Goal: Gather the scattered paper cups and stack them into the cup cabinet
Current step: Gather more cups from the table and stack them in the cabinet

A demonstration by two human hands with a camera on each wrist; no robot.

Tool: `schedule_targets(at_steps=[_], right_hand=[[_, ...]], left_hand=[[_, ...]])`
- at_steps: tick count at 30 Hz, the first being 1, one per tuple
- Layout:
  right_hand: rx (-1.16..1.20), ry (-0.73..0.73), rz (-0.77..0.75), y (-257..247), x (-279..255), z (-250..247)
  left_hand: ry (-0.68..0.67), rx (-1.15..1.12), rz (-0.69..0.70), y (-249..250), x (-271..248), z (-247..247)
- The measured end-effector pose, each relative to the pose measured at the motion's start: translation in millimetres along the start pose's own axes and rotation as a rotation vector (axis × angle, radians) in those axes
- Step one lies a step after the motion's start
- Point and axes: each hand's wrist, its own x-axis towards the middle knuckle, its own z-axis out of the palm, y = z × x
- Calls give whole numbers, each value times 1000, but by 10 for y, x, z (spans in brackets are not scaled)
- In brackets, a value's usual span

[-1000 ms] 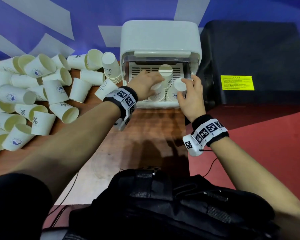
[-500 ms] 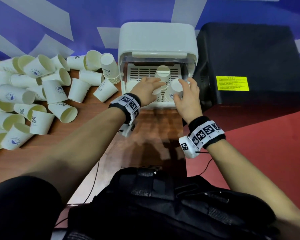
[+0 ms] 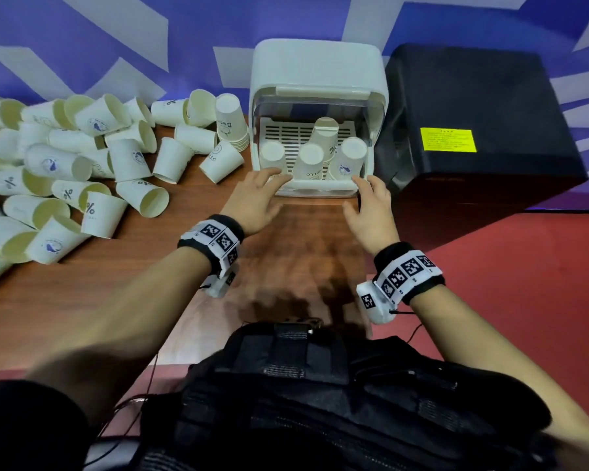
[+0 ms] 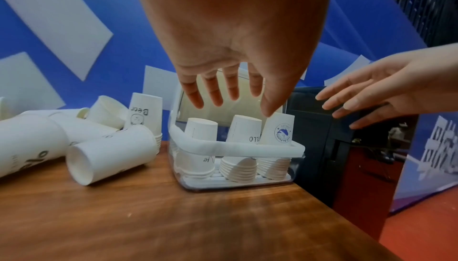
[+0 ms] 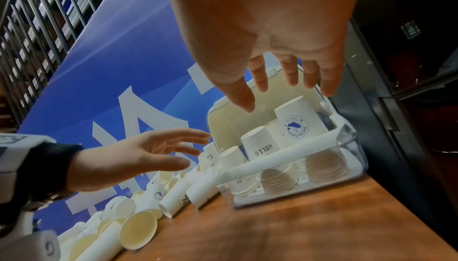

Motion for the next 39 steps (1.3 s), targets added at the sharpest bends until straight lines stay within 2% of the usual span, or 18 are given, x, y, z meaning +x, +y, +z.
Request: schedule_targets(at_steps=[4, 9, 12, 17, 22, 29, 34, 39], right_hand=[[3, -49, 20, -150, -156, 146], [9, -23, 28, -560, -329, 423], [25, -39, 29, -930, -398, 673], [19, -73, 54, -1597, -497, 1166], [30, -157, 45, -2237, -571, 1744], [15, -284, -78, -3030, -635, 2508], [-11, -363, -229, -3501, -640, 2972], [-119, -451, -408, -3799, -618, 3309]], left_hand=[[21, -27, -2, -110, -243, -44], [27, -39, 1, -456, -595, -206], [44, -44, -18, -761, -857, -354], [-13, -62, -32, -1399, -1333, -605], [-24, -25, -133, -2076, -1829, -863], [37, -32, -229, -2839, -2554, -1133], [46, -6, -358, -3285, -3031, -1238], [57, 66, -545, -3579, -3329, -1282]])
